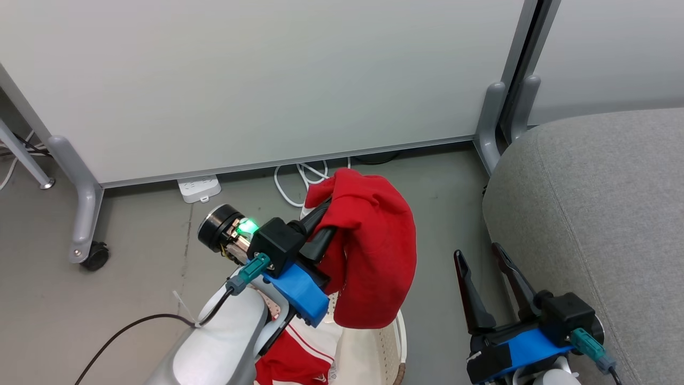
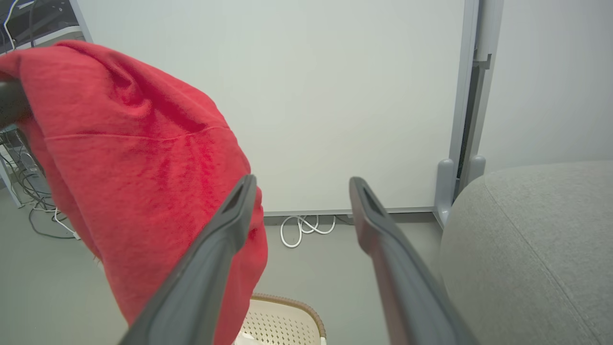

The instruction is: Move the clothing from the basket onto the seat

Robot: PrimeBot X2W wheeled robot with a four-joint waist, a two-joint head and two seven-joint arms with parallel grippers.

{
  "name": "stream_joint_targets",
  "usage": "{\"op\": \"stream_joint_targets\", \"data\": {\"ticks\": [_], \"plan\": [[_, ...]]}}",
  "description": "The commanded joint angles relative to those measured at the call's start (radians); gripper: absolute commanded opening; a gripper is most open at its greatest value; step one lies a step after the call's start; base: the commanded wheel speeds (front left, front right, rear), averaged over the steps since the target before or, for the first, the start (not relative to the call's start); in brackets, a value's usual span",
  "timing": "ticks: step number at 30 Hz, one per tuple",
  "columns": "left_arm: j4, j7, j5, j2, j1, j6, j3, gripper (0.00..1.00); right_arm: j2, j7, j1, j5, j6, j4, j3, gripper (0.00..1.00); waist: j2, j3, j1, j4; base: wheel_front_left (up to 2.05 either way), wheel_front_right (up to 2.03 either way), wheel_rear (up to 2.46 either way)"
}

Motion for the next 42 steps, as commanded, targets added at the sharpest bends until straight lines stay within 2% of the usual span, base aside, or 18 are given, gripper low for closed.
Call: {"op": "stream_joint_targets", "data": {"ticks": [1, 6, 15, 26, 32, 42], "plan": [[0.002, -0.003, -0.005, 0.002, 0.007, 0.001, -0.001, 0.00, -0.002, -0.001, 0.004, -0.004, -0.001, -0.003, 0.007, 1.00, 0.0000, 0.001, 0.0000, -0.001, 0.00, 0.00, 0.00], [0.004, -0.003, -0.003, 0.002, -0.003, 0.001, 0.004, 0.00, -0.002, -0.001, -0.007, -0.012, -0.001, -0.014, 0.042, 1.00, 0.0000, 0.010, 0.0000, -0.003, 0.00, 0.00, 0.00], [0.006, -0.003, 0.001, -0.004, -0.016, 0.001, 0.005, 0.00, -0.002, -0.001, -0.041, -0.026, -0.001, -0.017, 0.166, 1.00, 0.0000, 0.026, 0.0000, -0.003, 0.00, 0.00, 0.00], [-0.002, -0.003, 0.009, -0.011, -0.039, 0.001, 0.004, 0.00, -0.004, -0.001, -0.188, -0.058, -0.001, 0.047, 0.287, 1.00, 0.0000, 0.066, 0.0000, 0.009, 0.00, 0.00, 0.00], [-0.002, -0.003, 0.007, -0.018, -0.053, 0.000, -0.004, 0.00, -0.002, -0.001, -0.267, -0.092, -0.001, 0.128, 0.298, 1.00, 0.0000, 0.085, 0.0000, 0.021, 0.00, 0.00, 0.00], [-0.002, -0.003, 0.004, -0.030, -0.074, 0.000, -0.009, 0.00, -0.002, -0.001, -0.322, -0.050, -0.001, 0.186, 0.322, 1.00, 0.0000, 0.109, 0.0000, 0.037, 0.00, 0.00, 0.00]]}}
